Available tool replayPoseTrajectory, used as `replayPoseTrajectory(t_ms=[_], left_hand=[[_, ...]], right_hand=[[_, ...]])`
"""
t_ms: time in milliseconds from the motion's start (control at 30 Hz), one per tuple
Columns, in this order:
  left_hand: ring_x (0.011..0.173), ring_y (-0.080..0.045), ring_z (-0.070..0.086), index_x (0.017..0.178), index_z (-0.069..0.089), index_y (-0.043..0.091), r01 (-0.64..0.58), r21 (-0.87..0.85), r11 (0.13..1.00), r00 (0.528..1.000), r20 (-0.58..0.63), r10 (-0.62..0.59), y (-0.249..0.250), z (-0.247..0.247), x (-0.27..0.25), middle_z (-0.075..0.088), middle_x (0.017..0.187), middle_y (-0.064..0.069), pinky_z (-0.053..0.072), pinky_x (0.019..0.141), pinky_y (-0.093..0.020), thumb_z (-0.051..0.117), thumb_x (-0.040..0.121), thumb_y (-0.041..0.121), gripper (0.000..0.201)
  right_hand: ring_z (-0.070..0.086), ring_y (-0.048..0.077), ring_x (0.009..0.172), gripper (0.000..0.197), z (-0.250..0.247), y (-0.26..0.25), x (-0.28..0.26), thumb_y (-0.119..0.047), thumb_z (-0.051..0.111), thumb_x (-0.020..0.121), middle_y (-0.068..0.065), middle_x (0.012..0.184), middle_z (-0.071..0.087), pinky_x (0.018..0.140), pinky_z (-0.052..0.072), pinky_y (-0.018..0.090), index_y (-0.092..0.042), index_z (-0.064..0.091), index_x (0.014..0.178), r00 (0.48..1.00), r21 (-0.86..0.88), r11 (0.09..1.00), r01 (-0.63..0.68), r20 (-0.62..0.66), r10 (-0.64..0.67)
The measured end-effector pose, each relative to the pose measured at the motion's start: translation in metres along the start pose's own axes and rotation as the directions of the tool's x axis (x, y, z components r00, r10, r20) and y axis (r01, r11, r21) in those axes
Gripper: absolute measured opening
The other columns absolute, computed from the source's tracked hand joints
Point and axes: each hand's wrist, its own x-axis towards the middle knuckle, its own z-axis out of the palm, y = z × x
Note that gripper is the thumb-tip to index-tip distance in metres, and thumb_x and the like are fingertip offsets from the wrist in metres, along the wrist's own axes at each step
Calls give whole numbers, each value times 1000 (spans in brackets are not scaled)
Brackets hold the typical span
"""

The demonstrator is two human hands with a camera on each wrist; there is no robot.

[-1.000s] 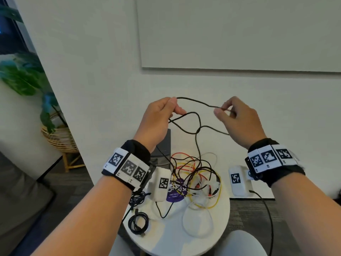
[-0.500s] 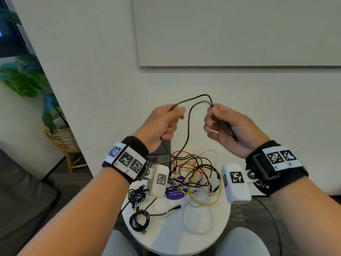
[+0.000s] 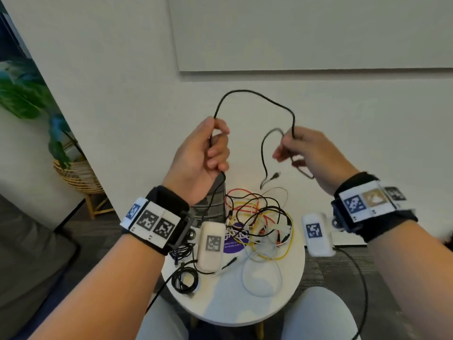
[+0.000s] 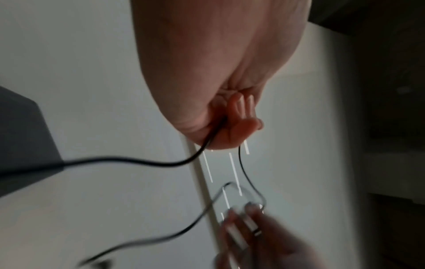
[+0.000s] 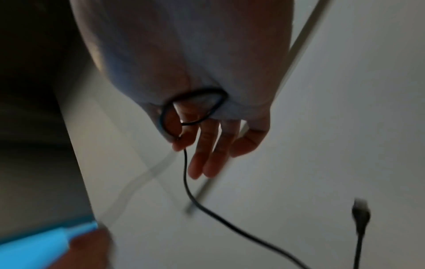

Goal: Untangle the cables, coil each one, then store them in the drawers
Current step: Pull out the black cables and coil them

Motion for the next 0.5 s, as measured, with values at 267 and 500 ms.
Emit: replayPoseTrajectory(t_ms=[267, 500], left_hand=[[52, -10, 12, 111, 69, 2, -15, 310, 951, 995, 96, -16, 26, 26, 7, 28, 65, 4, 12, 44, -24, 35, 110, 30, 43], [54, -12, 21, 98, 68, 4, -75, 426, 902, 996, 82, 44, 28, 38, 10, 34, 65, 2, 16, 48, -26, 47, 105, 13, 24]], right_hand=[[43, 8, 135, 62, 4, -10, -9, -14, 70, 87, -9, 142, 51, 109, 35, 36, -31, 46, 141, 994, -214, 973, 85, -42, -96], [68, 15, 83, 28, 12, -73, -5, -27, 59, 87, 3, 83, 72, 84, 53, 43, -26, 64, 115, 960, -114, 956, 270, -41, -276]])
